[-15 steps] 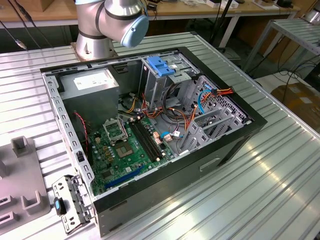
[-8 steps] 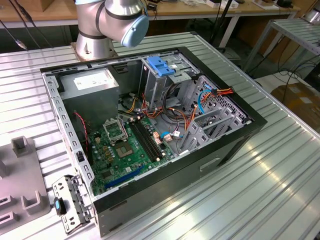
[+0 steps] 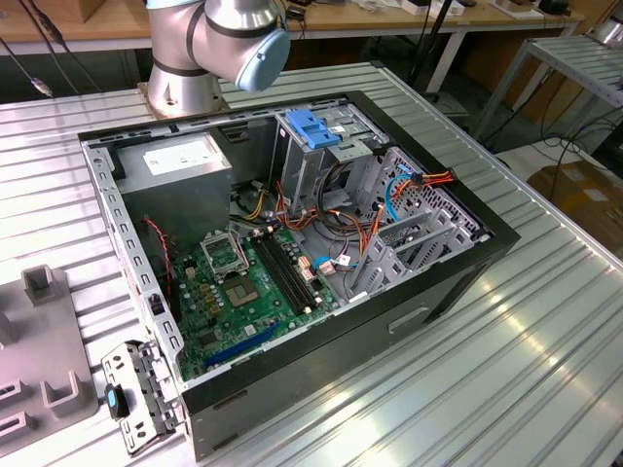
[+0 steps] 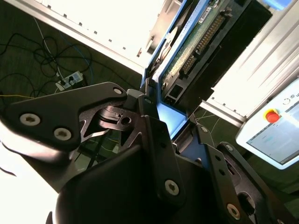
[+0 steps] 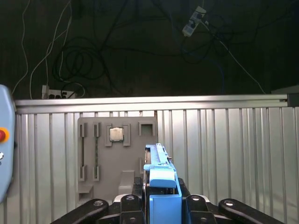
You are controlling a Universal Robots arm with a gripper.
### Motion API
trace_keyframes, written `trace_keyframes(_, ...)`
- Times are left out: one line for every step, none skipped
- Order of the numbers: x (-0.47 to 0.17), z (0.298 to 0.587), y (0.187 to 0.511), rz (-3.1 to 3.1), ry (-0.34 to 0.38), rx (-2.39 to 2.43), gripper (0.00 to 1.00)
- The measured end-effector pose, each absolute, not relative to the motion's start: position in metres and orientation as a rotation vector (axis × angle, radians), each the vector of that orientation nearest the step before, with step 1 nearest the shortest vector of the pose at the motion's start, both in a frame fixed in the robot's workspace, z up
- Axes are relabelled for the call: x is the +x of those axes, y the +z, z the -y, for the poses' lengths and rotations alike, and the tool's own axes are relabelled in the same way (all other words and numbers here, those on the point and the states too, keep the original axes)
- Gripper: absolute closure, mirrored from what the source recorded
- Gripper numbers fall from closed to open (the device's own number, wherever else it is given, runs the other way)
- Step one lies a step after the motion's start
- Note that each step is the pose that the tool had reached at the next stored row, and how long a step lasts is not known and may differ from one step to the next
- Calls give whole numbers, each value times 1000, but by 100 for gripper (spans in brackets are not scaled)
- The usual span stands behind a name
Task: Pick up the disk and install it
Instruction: 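Pick up the disk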
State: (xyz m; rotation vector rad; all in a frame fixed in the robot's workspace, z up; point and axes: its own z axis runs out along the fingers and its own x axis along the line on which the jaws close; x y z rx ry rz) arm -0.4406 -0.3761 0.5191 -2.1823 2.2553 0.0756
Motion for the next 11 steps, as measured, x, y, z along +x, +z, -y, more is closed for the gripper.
trace_keyframes(-440,376,519,-2255,76,-2182,63)
trace_keyframes(-439,376,519,-2255,76,-2182,63)
trace_keyframes(-438,376,519,-2255,76,-2182,63)
trace_keyframes(-438,376,519,-2255,76,-2182,63)
trace_keyframes(-437,376,519,-2255,76,-2182,63)
trace_keyframes(-436,376,519,-2255,76,-2182,63)
trace_keyframes(-435,376,519,-2255,76,-2182,63)
trace_keyframes(-434,376,519,-2255,76,-2182,63)
trace_keyframes(-434,376,519,-2255,76,-2182,63)
trace_keyframes(-433,376,519,-2255,76,-2182,63)
trace_keyframes(-432,376,519,-2255,76,-2182,63)
